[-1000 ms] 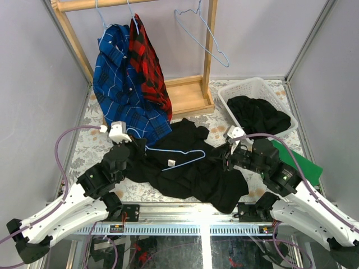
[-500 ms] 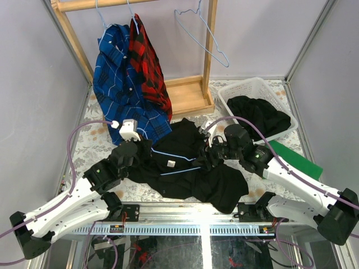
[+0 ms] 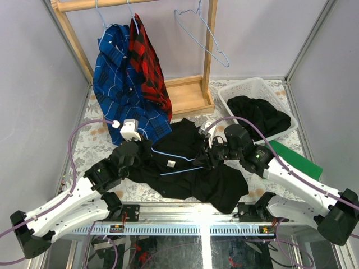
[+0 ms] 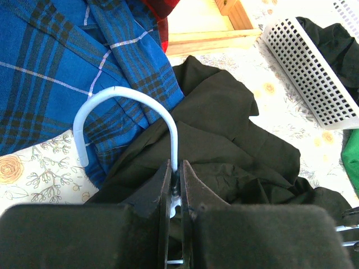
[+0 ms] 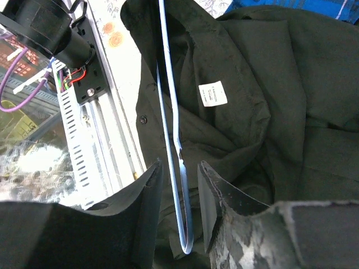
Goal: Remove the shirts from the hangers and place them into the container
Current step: Remove the shirt from the hanger, then place the hanger at the clothesline, then pick up the shirt from the center of the board.
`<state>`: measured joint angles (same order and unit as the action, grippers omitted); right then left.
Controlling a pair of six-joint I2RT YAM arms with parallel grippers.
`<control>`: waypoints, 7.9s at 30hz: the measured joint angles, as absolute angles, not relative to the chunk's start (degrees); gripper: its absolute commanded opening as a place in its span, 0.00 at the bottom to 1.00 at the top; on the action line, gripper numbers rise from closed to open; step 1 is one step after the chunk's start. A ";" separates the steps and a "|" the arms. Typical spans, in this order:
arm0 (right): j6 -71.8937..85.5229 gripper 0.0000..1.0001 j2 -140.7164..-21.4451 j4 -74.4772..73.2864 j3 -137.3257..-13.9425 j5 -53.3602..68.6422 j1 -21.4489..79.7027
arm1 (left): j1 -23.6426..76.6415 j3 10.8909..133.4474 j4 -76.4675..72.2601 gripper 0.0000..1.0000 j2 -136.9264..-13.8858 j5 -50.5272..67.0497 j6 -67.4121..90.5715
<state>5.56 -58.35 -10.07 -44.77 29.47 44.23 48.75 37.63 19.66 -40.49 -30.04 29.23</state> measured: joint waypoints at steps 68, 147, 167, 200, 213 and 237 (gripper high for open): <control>4.23 0.00 -43.38 -15.44 -44.05 22.11 44.25 | 37.01 25.47 22.55 0.00 -47.64 -34.74 48.36; 3.49 0.00 -74.41 20.45 -68.51 -19.11 44.18 | 57.34 42.65 43.13 1.00 -33.19 -40.27 36.38; 2.48 0.00 -93.73 4.78 -95.98 -20.01 39.11 | 57.34 42.65 44.12 1.00 -33.39 -41.43 37.45; 1.72 0.76 -70.35 5.10 -76.90 -14.37 37.71 | 57.34 42.65 44.25 1.00 -34.35 -41.47 37.58; 21.17 0.86 -56.62 13.10 -38.02 -4.78 37.69 | 57.34 42.65 44.25 1.00 -34.76 -41.50 37.93; 16.84 0.99 -92.55 -7.75 -57.54 20.49 43.94 | 57.34 42.65 44.29 1.00 -35.16 -42.00 38.96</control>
